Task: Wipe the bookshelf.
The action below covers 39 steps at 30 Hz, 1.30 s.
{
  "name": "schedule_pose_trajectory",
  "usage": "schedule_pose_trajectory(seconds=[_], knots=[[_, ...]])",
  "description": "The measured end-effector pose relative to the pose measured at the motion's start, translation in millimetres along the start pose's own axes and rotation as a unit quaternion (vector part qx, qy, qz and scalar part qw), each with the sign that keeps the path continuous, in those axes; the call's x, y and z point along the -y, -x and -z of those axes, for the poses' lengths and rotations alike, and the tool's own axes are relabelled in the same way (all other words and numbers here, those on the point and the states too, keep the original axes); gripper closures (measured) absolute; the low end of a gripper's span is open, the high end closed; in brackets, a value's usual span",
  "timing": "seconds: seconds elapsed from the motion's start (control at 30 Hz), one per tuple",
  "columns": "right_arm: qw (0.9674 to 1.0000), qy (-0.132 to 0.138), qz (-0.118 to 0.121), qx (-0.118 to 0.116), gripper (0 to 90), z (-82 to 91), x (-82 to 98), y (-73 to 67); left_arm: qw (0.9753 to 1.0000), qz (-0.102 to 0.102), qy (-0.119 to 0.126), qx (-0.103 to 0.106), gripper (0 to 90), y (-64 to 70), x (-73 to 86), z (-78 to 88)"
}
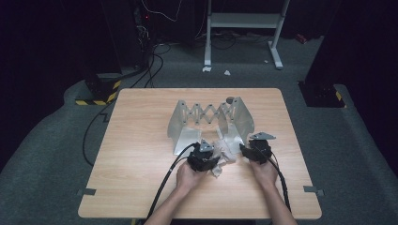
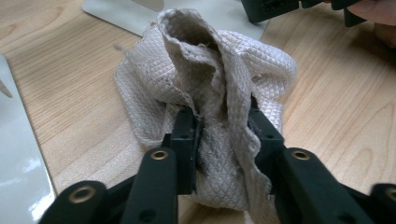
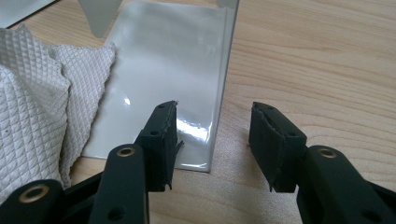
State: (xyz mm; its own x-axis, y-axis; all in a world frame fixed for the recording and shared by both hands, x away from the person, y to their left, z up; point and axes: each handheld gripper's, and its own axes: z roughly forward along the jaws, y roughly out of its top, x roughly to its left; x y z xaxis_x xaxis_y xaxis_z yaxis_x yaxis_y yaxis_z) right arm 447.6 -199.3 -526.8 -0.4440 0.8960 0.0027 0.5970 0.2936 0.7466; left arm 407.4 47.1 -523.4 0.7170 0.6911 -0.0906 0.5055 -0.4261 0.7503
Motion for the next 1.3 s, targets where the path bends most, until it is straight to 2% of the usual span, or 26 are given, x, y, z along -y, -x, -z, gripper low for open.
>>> schedule_pose_trajectory(seconds=[0.1,0.13,0.23,0.27,0.37,0.43,0.5,0.63,0.73,0.83,0.97,1.03,1.3], knots=[[1.0,0.0,0.0,0.0,51.7,0.0,0.0,0.1,1.0,-0.006,0.002,-0.007,72.0,2.7,0.3,0.6],[1.0,0.0,0.001,0.0,51.5,0.0,0.0,0.4,0.9997,-0.018,-0.001,-0.018,72.7,5.0,0.2,2.4],[1.0,0.0,0.001,0.0,51.4,-0.1,0.0,0.5,0.9995,-0.02,-0.002,-0.026,73.7,4.7,0.7,5.1],[1.0,0.0,0.001,0.0,51.2,-0.1,0.1,0.5,0.9991,-0.022,-0.006,-0.035,73.9,2.3,2.0,9.6],[1.0,0.0,0.0,0.001,50.8,-0.1,0.0,0.6,0.9991,-0.011,-0.008,-0.04,74.0,-4.0,4.7,18.9],[1.0,0.0,0.0,0.001,50.6,-0.1,0.0,0.7,0.9991,0.007,-0.002,-0.042,74.0,-9.3,7.2,26.1],[1.0,0.0,0.0,0.001,50.3,-0.1,0.0,0.6,0.9989,0.016,0.001,-0.044,74.0,-14.9,9.3,32.9],[1.0,0.0,-0.001,0.001,50.1,-0.1,0.0,0.6,0.9981,0.023,0.006,-0.057,74.0,-21.4,13.7,42.8],[1.0,0.0,-0.001,0.0,50.0,-0.1,0.0,0.6,0.998,0.024,0.006,-0.058,74.0,-24.5,14.6,46.9],[1.0,0.0,-0.001,0.0,49.8,-0.1,0.0,0.5,0.9975,0.036,0.008,-0.06,74.0,-28.8,14.5,53.3],[1.0,0.0,-0.001,0.001,49.8,-0.1,0.0,0.5,0.9966,0.041,0.007,-0.071,74.0,-31.8,14.4,57.0],[1.0,0.0,0.0,0.001,49.8,-0.1,0.0,0.5,0.9959,0.04,0.009,-0.081,74.0,-34.3,14.6,58.8],[1.0,0.0,0.002,-0.001,52.3,0.2,0.1,-0.2,0.9922,0.063,0.009,-0.107,74.1,-45.2,14.8,64.0]])
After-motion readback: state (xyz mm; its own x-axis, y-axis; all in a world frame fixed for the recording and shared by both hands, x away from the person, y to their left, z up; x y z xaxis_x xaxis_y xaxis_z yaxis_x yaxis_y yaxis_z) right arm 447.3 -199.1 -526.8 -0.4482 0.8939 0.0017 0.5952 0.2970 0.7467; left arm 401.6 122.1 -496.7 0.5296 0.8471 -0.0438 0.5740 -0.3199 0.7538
